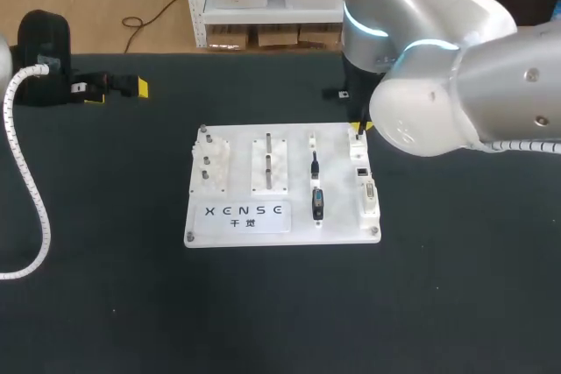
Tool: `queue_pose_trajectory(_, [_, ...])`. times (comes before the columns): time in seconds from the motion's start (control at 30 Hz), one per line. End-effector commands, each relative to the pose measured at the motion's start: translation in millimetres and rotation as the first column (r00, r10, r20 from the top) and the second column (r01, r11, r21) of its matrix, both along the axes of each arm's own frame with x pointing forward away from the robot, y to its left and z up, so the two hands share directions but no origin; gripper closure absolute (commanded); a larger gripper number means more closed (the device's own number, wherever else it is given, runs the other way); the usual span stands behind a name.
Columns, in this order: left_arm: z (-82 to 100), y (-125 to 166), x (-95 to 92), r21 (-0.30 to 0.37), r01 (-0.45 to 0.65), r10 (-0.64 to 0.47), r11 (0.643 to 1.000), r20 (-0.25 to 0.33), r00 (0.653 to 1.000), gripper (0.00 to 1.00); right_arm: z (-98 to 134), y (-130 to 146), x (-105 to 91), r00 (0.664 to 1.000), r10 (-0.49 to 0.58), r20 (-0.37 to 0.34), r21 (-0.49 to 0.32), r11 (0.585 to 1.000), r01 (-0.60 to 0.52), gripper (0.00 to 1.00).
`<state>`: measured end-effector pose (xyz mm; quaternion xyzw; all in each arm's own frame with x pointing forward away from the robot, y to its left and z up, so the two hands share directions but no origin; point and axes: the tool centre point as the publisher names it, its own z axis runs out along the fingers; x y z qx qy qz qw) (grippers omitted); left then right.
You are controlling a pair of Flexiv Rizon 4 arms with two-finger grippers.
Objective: Insert the USB connector, Ethernet cable, and multi-pin plug into their matching sockets one by one.
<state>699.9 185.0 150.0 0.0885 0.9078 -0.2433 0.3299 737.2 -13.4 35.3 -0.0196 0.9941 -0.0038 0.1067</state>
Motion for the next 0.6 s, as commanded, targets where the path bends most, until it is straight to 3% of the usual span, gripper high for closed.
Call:
queue_pose_trajectory(0.03, [0.0, 0.0, 0.0, 0.000, 0.000, 0.000, 1.000, 0.000, 1.000, 0.00, -1.5, 1.2, 0.1, 1.000, 0.000, 0.002, -0.001, 1.000, 0.000, 1.00])
queue_pose_trajectory(0.6, [0.0, 0.0, 0.0, 0.000, 0.000, 0.000, 1.000, 0.000, 1.000, 0.00, -4.4, 1.2, 2.0, 1.000, -0.006, 0.003, 0.001, 1.000, 0.006, 1.00])
